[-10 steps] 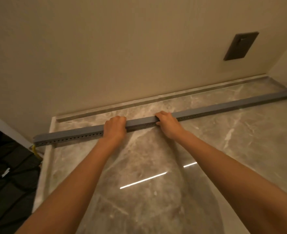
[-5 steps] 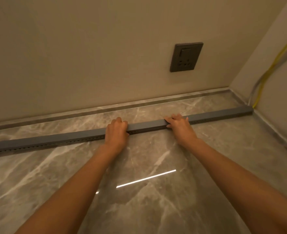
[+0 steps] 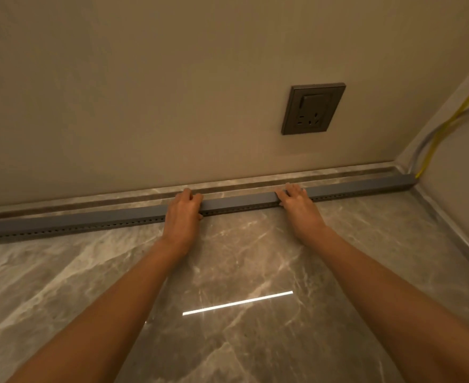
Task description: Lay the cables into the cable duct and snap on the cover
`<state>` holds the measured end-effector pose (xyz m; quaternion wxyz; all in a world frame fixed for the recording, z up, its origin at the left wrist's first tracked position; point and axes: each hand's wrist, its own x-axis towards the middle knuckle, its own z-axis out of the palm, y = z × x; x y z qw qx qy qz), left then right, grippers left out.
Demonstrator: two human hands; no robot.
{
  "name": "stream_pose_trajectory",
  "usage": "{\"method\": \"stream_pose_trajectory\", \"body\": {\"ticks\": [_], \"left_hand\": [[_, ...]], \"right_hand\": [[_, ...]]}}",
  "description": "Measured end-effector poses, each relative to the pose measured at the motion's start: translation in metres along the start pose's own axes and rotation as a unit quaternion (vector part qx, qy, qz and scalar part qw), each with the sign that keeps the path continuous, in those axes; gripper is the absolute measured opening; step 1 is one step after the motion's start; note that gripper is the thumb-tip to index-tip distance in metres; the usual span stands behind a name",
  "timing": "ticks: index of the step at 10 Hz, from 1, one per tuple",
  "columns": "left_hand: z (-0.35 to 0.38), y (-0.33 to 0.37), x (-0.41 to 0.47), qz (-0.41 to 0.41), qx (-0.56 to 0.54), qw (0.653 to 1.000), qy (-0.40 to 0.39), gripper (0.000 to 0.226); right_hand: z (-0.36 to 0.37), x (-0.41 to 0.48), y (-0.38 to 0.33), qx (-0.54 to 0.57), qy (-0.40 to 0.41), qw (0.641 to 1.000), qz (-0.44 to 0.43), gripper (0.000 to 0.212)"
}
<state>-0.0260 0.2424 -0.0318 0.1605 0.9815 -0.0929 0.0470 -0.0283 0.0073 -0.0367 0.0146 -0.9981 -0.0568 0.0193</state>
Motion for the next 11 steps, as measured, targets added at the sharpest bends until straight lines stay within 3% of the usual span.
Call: {"method": "stream_pose_trajectory", "body": {"ticks": [1, 3, 4, 6, 8, 10, 11], "left_hand": [[0.002, -0.006, 0.012, 0.010, 0.001, 1.000, 0.018, 0.013], [0.000, -0.006, 0.021, 0.061, 0.089, 0.994, 0.035, 0.007], [0.000, 0.009, 0.019, 0.069, 0.135, 0.988, 0.040, 0.023], [0.020, 0.043, 0.036, -0.007, 0.097, 0.995, 0.022, 0.026], [0.029, 0.061, 0.046, -0.052, 0.137, 0.989, 0.009, 0.024], [0.011, 0.082, 0.042, -0.099, 0.160, 0.979, -0.075, 0.024], [0.005, 0.087, 0.028, -0.120, 0.115, 0.982, -0.092, 0.026]], "right_hand": [[-0.004, 0.006, 0.004, -0.008, -0.012, 1.000, 0.008, 0.055], [-0.011, 0.024, 0.000, -0.036, -0.019, 0.999, 0.027, 0.031], [-0.013, 0.031, 0.004, -0.078, -0.001, 0.997, 0.003, 0.030], [-0.012, 0.036, 0.017, -0.098, 0.008, 0.994, -0.054, 0.026], [-0.017, 0.039, 0.016, -0.059, 0.008, 0.996, -0.073, 0.025], [-0.023, 0.026, 0.017, -0.026, -0.043, 0.997, -0.050, 0.042], [-0.037, 0.017, 0.022, 0.018, -0.043, 0.998, -0.039, 0.047]]}}
